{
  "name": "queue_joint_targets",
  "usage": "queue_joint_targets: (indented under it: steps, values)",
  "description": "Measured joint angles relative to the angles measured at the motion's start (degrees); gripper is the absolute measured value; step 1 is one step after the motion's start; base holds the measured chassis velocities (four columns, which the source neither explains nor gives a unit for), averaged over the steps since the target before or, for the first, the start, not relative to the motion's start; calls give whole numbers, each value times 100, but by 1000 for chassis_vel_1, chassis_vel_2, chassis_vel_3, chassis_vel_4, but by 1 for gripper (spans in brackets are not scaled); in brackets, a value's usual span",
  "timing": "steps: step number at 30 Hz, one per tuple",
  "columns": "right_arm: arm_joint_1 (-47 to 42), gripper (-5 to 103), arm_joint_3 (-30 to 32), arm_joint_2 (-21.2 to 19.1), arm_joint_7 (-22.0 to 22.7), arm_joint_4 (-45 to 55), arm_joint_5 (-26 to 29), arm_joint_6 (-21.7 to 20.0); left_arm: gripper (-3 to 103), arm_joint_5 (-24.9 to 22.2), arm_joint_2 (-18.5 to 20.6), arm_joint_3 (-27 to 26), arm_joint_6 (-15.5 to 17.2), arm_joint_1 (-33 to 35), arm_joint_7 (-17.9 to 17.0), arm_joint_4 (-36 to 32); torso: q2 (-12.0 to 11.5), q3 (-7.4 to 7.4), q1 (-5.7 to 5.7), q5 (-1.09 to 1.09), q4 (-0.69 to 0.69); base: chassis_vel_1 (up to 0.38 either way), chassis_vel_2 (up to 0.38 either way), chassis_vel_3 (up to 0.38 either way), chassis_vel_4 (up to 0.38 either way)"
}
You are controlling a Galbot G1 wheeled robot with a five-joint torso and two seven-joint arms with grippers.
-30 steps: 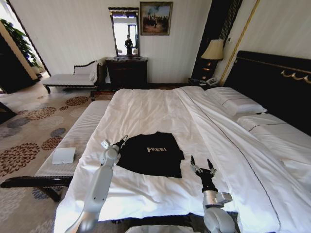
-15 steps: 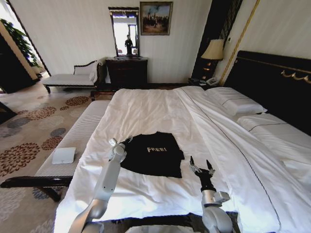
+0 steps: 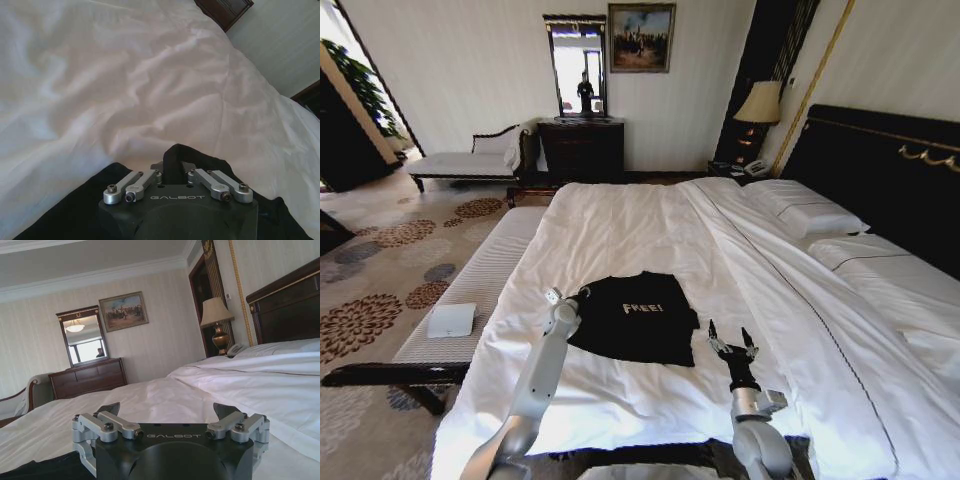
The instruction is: Fold the clothes on the bed.
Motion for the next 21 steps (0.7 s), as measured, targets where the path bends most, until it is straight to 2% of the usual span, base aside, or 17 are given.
queue_joint_targets:
  steps: [1, 4, 9, 12, 13, 16, 18, 19, 21]
  values:
    - [0, 100, 3, -10, 0, -2, 7, 7, 17, 0, 15, -14, 0, 24, 1, -28, 0, 0, 0, 0, 0, 0, 0, 0, 0]
    - [23, 100, 6, -46, 3, -18, 56, 14, 3, 0, 40, -41, 0, 84, 9, -110, 0, 0, 0, 0, 0, 0, 0, 0, 0]
    - [210, 100, -79, -174, 32, -83, 329, -11, 0, -23, 102, -61, 37, 194, 44, -292, 0, 0, 0, 0, -2, 0, 0, 0, 0]
    - [648, 100, -250, -519, 78, -225, 914, -183, 0, -51, 286, -64, 86, 391, 95, -605, 0, 0, 0, 1, 0, 0, 0, 0, 0]
    - [648, 100, -250, -519, 78, -225, 914, -183, 0, -51, 286, -64, 86, 391, 95, -605, 0, 0, 0, 1, 0, 0, 0, 0, 0]
    - [1186, 100, -508, -1074, 64, -473, 1701, -420, 0, -91, 445, -92, 118, 586, 120, -921, 0, 0, 0, 1, 1, 0, 0, 0, 0]
    - [1802, 100, -914, -1737, 49, -750, 2704, -951, 0, -118, 588, -128, 150, 852, 126, -1264, 0, 1, 0, 0, -1, 0, 0, 0, 0]
    - [1802, 100, -914, -1737, 49, -750, 2704, -951, 0, -118, 588, -128, 150, 852, 126, -1264, 0, 1, 0, 0, -1, 0, 0, 0, 0]
    - [2630, 100, -1481, -2168, 349, -1071, 3467, -1650, 0, -98, 678, -153, 159, 1116, 129, -1558, 0, 0, 0, 1, 0, 0, 0, 0, 0]
